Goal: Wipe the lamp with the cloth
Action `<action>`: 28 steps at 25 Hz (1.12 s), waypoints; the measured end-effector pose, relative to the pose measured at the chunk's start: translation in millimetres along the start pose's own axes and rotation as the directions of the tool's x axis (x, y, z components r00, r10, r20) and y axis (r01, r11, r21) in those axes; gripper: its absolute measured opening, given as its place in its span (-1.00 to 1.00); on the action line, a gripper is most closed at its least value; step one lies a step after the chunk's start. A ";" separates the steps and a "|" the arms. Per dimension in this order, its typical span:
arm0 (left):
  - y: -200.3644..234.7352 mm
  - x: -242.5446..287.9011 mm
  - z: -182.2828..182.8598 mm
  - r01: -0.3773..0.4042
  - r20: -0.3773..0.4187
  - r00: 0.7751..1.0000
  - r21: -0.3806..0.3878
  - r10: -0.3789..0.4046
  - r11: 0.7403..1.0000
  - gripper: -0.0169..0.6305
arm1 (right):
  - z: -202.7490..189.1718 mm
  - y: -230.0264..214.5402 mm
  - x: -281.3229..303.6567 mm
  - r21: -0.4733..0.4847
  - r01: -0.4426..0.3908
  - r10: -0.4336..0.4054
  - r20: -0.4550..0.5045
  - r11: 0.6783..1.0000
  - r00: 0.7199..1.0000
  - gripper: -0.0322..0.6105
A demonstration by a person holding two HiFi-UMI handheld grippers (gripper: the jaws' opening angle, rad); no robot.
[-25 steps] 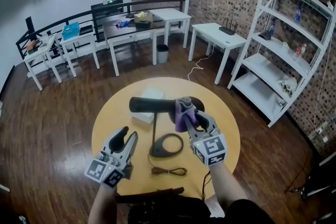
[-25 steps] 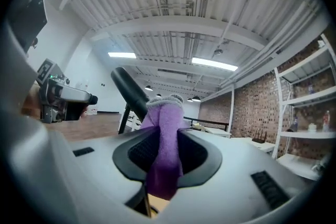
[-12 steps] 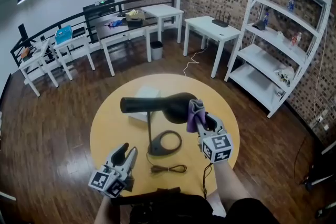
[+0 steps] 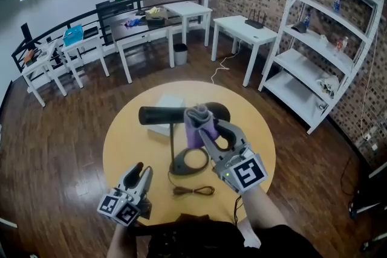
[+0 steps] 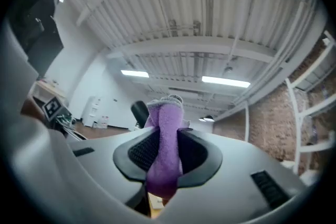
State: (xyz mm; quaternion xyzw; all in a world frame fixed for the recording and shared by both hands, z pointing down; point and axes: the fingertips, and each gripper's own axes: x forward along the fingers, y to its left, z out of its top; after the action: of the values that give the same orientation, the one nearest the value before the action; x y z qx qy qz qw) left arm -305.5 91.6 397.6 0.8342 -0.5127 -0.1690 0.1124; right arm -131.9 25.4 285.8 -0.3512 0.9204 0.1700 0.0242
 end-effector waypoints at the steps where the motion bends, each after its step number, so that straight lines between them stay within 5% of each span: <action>1: 1.5 -2.1 -0.7 -0.005 0.003 1.000 -0.004 0.005 1.000 -0.51 | 11.9 20.1 9.1 -0.056 -0.062 0.063 0.028 0.997 0.998 -0.61; 4: 6.3 -8.8 -2.1 -0.014 0.013 1.000 -0.011 0.014 1.000 -0.51 | 27.0 68.7 37.1 -0.201 -0.135 0.149 0.058 0.970 0.987 -0.61; 9: 12.5 -18.0 3.6 -0.040 0.027 0.999 -0.012 0.040 0.999 -0.51 | 30.9 82.2 67.7 -0.467 -0.025 0.054 0.050 0.884 0.997 -0.60; 15: 17.7 -24.4 0.8 -0.053 0.023 0.998 -0.008 0.053 0.999 -0.51 | 3.1 72.9 61.4 -0.623 0.001 0.016 0.022 0.782 1.000 -0.60; 23: 5.0 -8.7 -3.9 -0.009 0.015 1.000 -0.024 0.010 1.000 -0.51 | -35.6 38.0 44.6 -0.599 -0.008 -0.053 -0.084 0.801 0.995 -0.60; 28: 1.5 -2.9 -9.2 0.008 0.001 1.000 -0.020 -0.008 1.000 -0.51 | -61.4 24.9 35.4 -0.644 -0.012 -0.130 -0.172 0.765 0.977 -0.60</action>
State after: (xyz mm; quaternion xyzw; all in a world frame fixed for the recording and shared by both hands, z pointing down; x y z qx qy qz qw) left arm -304.2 93.6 407.1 0.8351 -0.5076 -0.1749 0.1200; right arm -170.2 -0.1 345.2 -0.3827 0.7927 0.4360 -0.1875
